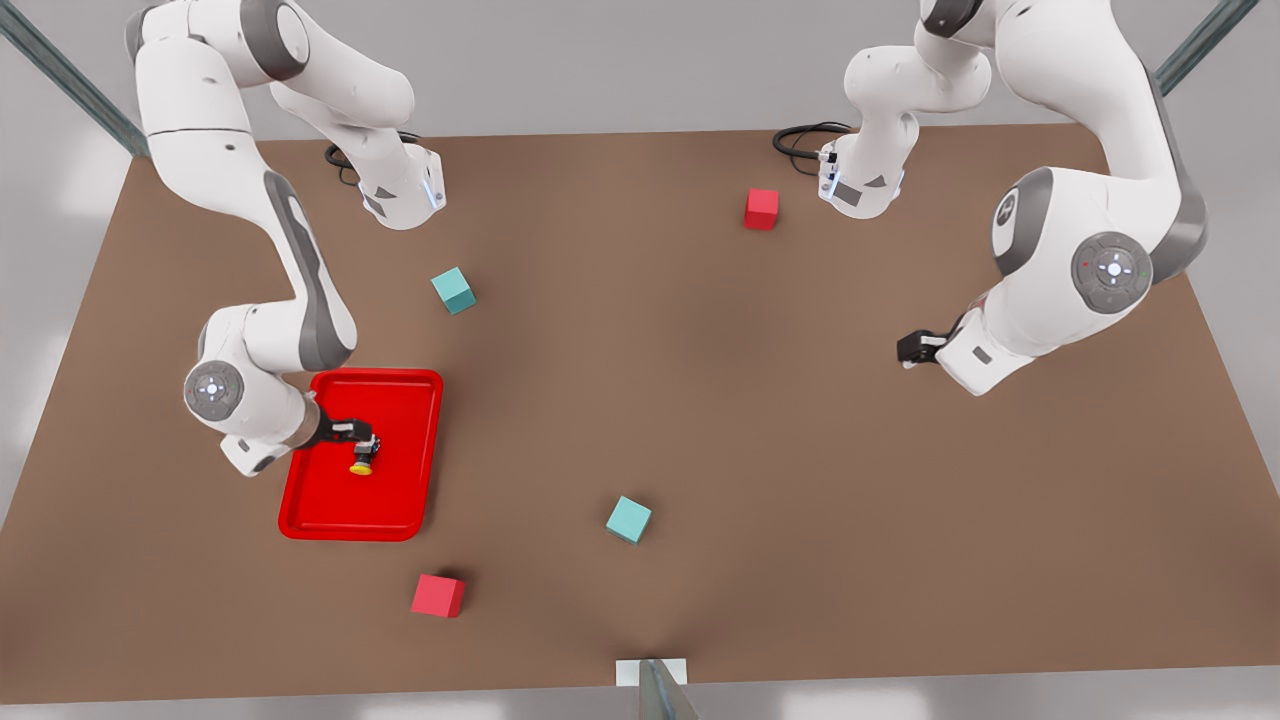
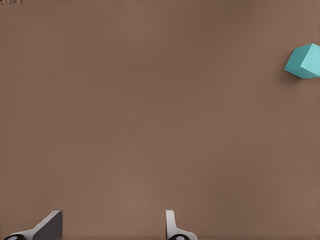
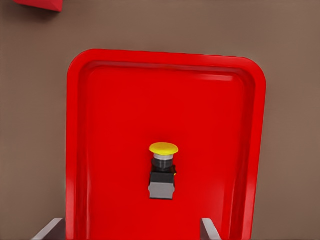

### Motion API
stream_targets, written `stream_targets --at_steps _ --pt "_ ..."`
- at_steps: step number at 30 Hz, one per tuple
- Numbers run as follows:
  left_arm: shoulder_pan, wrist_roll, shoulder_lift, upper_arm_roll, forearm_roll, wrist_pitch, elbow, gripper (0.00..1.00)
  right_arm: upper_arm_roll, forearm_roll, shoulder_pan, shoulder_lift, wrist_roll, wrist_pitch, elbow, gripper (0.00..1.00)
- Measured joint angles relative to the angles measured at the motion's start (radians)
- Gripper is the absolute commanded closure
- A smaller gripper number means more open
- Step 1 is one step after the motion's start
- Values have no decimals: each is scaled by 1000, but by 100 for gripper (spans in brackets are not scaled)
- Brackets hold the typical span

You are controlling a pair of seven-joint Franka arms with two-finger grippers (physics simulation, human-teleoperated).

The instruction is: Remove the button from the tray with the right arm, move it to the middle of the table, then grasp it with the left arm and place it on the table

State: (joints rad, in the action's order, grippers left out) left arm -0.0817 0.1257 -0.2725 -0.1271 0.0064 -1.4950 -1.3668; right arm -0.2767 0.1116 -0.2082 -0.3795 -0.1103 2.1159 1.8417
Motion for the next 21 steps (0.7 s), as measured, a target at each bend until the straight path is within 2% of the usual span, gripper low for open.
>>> stream_targets --at_steps 4,11,21 --pt "-11 3 -4 0 0 -13 -1 0 -12 10 26 -53 -20 48 -1 0" --pt "-13 6 -17 0 -1 -34 -8 0 -13 67 -46 -100 -34 100 35 0" --pt "-23 33 -11 1 2 -32 -11 0 -25 132 -59 -113 -35 184 107 0"
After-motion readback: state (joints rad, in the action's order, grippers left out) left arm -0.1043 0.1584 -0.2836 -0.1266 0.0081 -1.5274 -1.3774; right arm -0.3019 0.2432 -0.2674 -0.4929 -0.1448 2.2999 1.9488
